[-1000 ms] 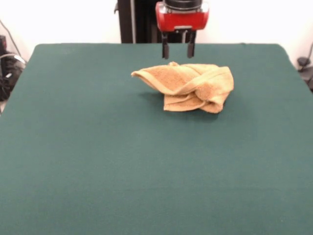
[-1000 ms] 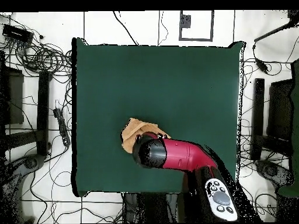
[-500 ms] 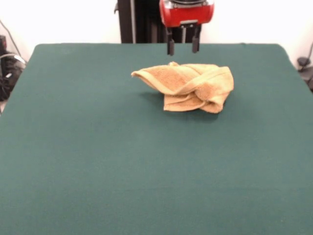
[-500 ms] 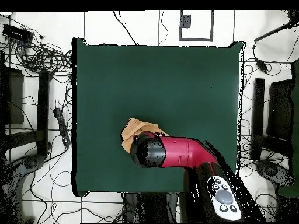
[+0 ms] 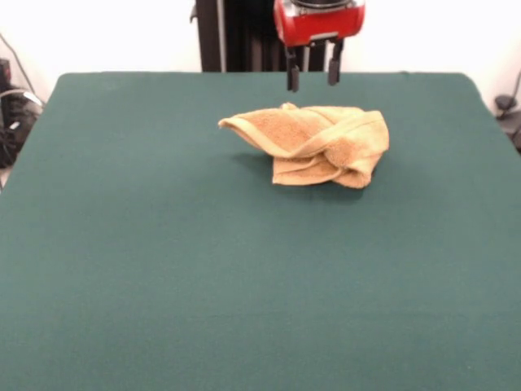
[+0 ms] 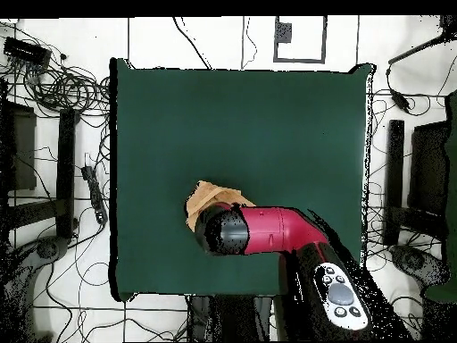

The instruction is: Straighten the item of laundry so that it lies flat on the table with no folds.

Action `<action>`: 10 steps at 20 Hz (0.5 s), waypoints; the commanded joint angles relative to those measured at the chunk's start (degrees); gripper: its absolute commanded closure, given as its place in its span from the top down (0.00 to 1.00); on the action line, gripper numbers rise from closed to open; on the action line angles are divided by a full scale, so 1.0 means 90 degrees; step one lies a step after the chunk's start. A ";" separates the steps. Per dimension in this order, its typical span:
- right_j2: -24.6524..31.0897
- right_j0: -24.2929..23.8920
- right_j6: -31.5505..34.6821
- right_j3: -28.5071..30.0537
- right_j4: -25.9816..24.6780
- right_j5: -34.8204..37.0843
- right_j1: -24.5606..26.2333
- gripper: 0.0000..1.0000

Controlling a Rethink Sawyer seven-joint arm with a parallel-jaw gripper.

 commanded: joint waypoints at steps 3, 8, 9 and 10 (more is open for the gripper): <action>0.0990 -0.0206 -0.0805 0.0047 -0.0393 0.0780 0.0132 1.00; 0.1127 -0.0388 -0.0788 0.0252 -0.0460 0.0797 0.0000 1.00; 0.1145 -0.0432 -0.0810 0.0286 -0.0473 0.0802 -0.0019 1.00; 0.1163 -0.0476 -0.0831 0.0320 -0.0486 0.0806 -0.0038 1.00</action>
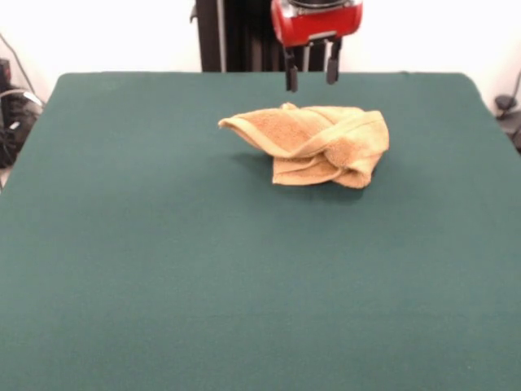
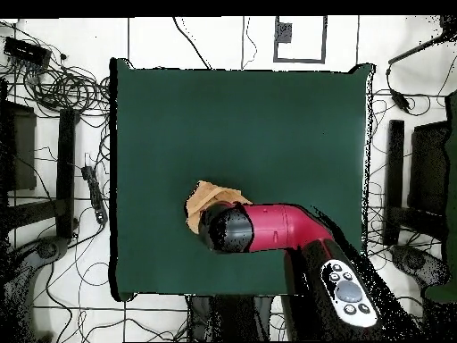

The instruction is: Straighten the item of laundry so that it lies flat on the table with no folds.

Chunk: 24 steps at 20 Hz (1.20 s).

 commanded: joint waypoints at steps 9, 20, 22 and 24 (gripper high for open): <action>0.1131 -0.0444 -0.1081 0.0244 -0.0374 0.1008 -0.0241 1.00; 0.1183 -0.0237 -0.0936 -0.0468 -0.0901 0.1096 0.0212 1.00; 0.1178 -0.0231 -0.0856 -0.0522 -0.0980 0.1083 0.0237 1.00; 0.1180 -0.0233 -0.0854 -0.0575 -0.1059 0.1088 0.0262 1.00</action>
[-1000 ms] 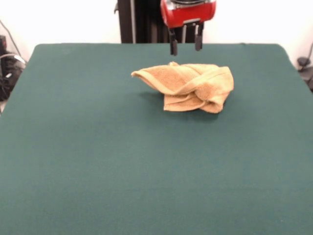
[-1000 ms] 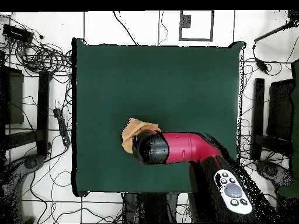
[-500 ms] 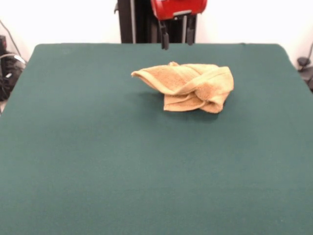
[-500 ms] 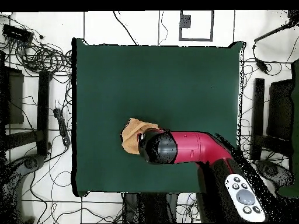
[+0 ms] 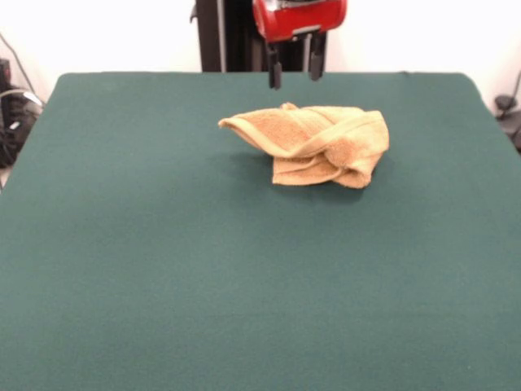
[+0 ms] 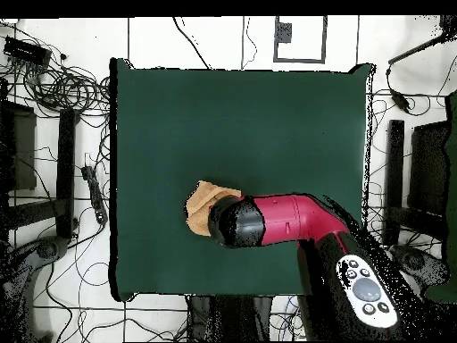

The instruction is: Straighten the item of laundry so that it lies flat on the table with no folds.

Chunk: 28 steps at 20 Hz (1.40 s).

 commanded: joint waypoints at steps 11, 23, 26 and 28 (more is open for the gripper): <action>0.0859 0.0145 -0.1038 -0.0389 -0.0572 0.0707 0.0439 1.00; 0.1129 0.0015 -0.1282 -0.0457 -0.0667 0.1028 0.0514 1.00; 0.1199 -0.0007 -0.1355 -0.0487 -0.0720 0.1096 0.0539 1.00; 0.1276 -0.0045 -0.1440 -0.0475 -0.0756 0.1132 0.0550 1.00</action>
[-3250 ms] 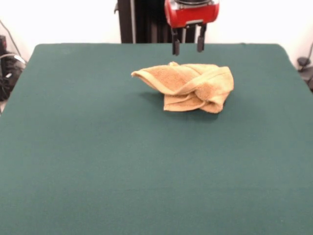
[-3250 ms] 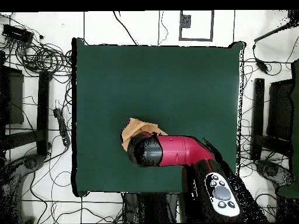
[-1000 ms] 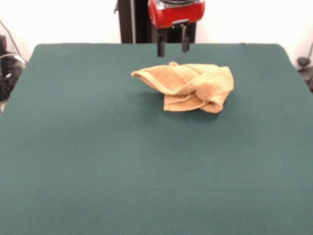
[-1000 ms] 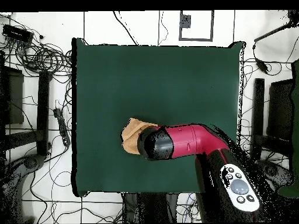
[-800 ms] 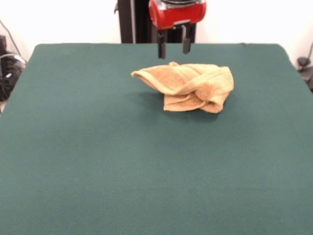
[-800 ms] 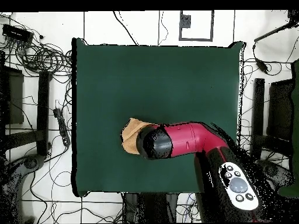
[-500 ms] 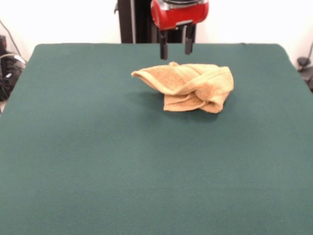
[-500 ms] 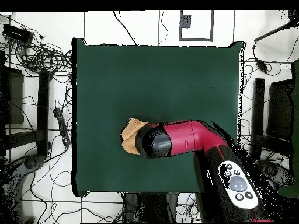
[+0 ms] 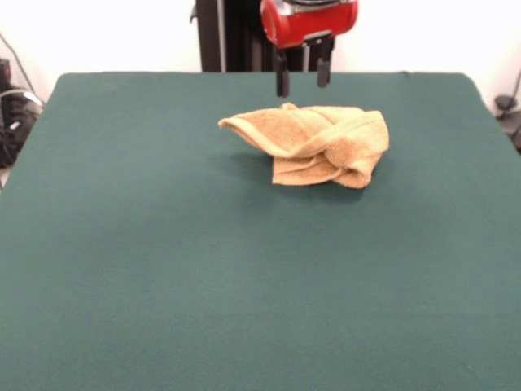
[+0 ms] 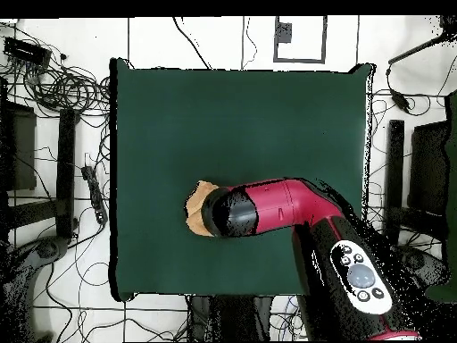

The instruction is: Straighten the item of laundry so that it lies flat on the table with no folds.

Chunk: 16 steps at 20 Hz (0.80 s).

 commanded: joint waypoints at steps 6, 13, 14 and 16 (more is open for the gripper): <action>0.0858 -0.0013 -0.1466 -0.0117 -0.0360 0.0774 0.0521 1.00; 0.0918 0.0006 -0.1450 -0.0176 -0.0412 0.0863 0.0572 1.00; 0.0929 0.0002 -0.1461 -0.0171 -0.0416 0.0868 0.0574 1.00; 0.0951 -0.0012 -0.1486 -0.0150 -0.0421 0.0877 0.0569 1.00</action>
